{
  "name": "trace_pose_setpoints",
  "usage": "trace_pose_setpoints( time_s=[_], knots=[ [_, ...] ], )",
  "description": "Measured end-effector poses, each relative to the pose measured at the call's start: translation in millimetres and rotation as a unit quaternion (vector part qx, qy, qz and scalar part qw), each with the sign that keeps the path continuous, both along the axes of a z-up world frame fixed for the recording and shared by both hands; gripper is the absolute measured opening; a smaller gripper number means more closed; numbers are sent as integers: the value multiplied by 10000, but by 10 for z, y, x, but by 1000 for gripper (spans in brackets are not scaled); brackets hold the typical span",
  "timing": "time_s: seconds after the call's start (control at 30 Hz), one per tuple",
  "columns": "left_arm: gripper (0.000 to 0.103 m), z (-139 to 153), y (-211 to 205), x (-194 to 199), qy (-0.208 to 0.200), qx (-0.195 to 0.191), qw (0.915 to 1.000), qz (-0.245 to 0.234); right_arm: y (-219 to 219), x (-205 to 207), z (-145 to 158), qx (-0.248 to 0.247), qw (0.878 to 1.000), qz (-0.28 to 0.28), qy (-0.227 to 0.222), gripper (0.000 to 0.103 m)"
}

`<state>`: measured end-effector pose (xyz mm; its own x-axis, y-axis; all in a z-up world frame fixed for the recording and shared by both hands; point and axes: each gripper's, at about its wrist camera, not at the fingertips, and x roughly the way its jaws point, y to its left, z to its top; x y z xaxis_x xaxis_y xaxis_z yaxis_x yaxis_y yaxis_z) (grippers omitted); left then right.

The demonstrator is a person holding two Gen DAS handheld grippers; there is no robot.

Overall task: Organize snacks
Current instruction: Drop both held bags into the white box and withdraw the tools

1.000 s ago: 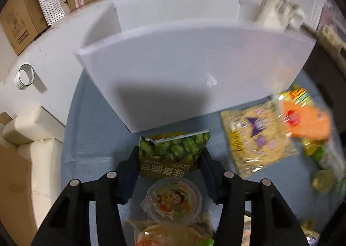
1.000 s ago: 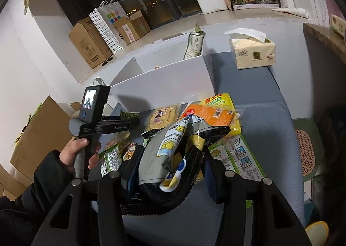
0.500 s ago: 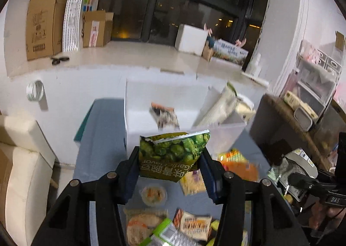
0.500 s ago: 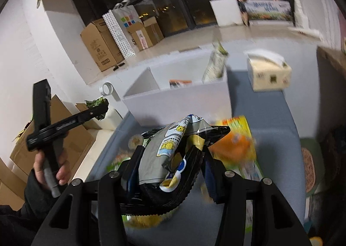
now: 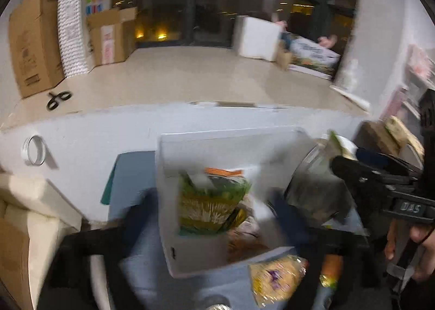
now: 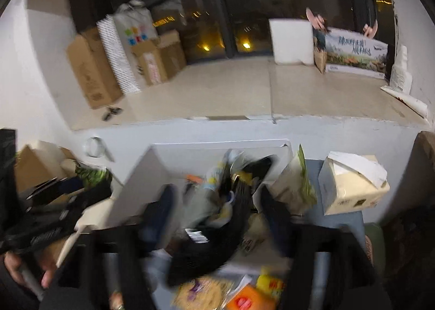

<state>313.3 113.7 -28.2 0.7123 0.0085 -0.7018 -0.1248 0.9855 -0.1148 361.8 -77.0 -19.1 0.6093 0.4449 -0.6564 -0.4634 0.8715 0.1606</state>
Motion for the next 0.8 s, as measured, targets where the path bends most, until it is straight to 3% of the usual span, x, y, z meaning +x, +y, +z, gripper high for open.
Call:
trace_pose_setpoints(
  time_s=[0.03,0.23,0.33,0.4,0.57,0.7,0.8],
  knots=[
    [103,-39,30,18,-15,-20,10000,0,35,126,-47,-89,9999,-127,75,100],
    [103,-240,130,-42,106,-138,9998,16,-51,208,-83,106,9993,-364,59,103],
    [103,-198,123,-231,7,-190,9998,23,-75,139,-58,-48,9991,-382,-199,103],
    [103,-102,64,-481,-100,-253,9995,-143,-133,42,-10,52,9986,-396,-343,103],
    [103,172,-168,-1217,-448,365,9980,-248,-425,-395,133,531,9964,-140,-649,103],
    [103,239,-239,-1780,-664,55,9965,-501,-740,-868,159,1039,9923,80,-674,103],
    [103,151,-276,-2069,-647,-64,9969,-446,-867,-1199,92,1033,9920,331,-645,103]
  ],
)
